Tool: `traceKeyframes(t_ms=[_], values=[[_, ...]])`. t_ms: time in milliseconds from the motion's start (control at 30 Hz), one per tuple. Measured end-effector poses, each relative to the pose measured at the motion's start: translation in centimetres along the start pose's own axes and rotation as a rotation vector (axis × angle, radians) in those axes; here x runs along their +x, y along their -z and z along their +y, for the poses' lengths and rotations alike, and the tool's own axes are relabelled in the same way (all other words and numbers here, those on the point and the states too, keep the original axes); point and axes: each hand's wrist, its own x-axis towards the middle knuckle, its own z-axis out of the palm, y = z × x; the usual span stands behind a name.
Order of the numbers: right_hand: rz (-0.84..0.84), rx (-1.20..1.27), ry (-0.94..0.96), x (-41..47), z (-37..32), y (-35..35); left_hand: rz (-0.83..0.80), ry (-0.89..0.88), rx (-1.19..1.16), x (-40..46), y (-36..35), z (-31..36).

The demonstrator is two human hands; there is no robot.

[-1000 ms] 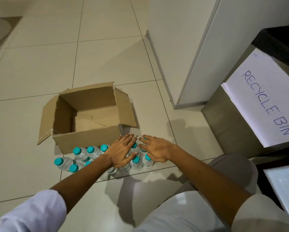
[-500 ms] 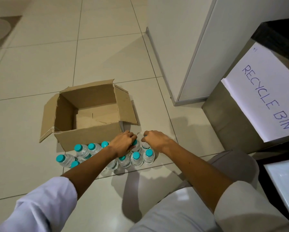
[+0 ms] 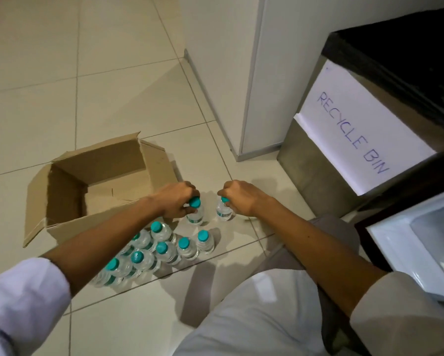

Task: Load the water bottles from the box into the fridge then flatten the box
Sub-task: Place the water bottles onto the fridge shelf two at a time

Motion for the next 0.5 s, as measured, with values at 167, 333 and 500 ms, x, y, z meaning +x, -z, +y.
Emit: traceKeyframes(t_ms=[167, 333, 500], values=[[0.155, 0.069, -0.078, -4.5, 2.8, 4.6, 0.061, -0.195, 0.049, 4.3, 5.7, 2.9], [0.309, 0.097, -0.153, -10.5, 6.1, 9.3, 0.050, -0.413, -0.113, 8.5, 12.8, 8.0], [0.514, 0.108, -0.241, -18.2, 8.9, 14.2, 0.032, -0.556, -0.240, 12.2, 19.9, 13.9]])
